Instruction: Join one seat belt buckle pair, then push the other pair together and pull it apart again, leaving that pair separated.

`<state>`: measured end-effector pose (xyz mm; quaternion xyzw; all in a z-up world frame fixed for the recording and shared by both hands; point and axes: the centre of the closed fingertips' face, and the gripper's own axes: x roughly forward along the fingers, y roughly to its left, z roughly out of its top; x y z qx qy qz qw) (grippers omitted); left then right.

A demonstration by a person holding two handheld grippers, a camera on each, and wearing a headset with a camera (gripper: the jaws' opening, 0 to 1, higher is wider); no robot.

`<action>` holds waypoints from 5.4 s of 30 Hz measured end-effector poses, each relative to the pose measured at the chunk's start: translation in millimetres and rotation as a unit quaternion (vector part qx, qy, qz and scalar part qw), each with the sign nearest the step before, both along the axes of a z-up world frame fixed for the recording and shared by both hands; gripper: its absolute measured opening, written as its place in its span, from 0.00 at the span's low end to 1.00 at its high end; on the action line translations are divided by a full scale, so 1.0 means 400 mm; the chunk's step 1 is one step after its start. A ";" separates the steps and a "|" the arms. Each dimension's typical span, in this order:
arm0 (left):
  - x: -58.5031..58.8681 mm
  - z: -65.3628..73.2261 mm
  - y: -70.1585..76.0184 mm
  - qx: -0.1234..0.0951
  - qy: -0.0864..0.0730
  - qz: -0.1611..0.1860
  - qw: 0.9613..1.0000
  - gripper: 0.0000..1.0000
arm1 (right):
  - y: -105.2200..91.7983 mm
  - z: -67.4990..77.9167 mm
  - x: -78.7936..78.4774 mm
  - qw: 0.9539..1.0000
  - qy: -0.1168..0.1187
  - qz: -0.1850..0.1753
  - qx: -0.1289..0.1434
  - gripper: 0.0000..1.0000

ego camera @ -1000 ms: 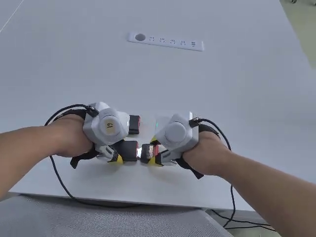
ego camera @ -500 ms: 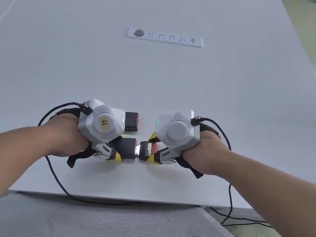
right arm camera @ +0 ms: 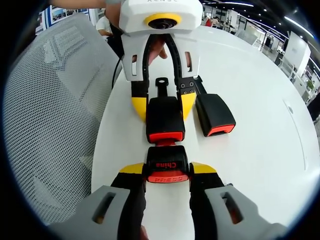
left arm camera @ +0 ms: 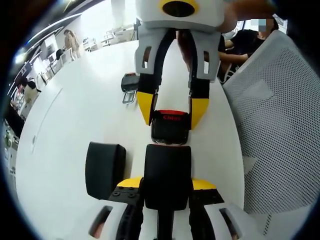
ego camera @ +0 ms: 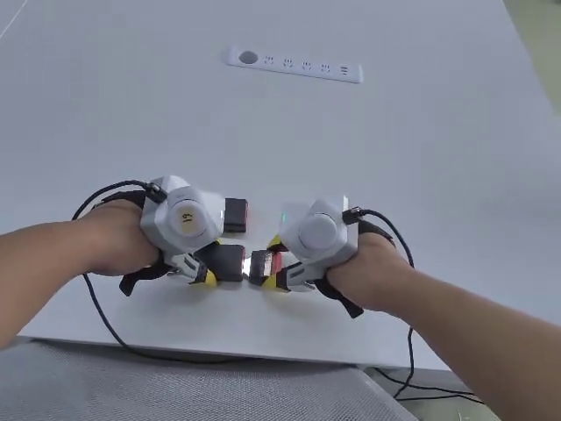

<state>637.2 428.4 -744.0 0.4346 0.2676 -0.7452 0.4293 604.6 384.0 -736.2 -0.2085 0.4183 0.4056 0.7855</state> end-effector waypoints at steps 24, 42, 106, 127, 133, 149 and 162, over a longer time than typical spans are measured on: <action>0.058 0.129 -0.051 -0.050 -0.016 0.035 0.998 0.52 | -0.047 0.093 0.010 1.000 -0.024 -0.013 0.014 0.31; 0.178 0.091 -0.090 -0.045 -0.011 0.054 0.997 0.50 | -0.275 0.049 0.019 0.998 -0.006 -0.045 -0.038 0.28; 0.159 0.012 -0.094 0.012 -0.009 0.016 1.000 0.35 | -0.247 -0.014 0.077 0.998 0.015 0.005 -0.055 0.31; 0.156 0.012 -0.097 0.015 -0.012 0.027 0.999 0.35 | -0.150 -0.007 0.141 0.999 0.000 0.007 -0.050 0.31; 0.156 0.012 -0.097 0.012 -0.012 0.024 1.000 0.34 | -0.137 -0.007 0.149 0.999 -0.007 0.013 -0.043 0.31; 0.155 0.012 -0.098 0.005 -0.013 -0.004 1.000 0.32 | -0.121 -0.001 0.161 0.999 -0.009 0.014 -0.040 0.29; 0.155 0.012 -0.098 0.001 -0.013 -0.007 1.000 0.32 | -0.097 -0.003 0.174 0.999 -0.012 0.017 -0.037 0.28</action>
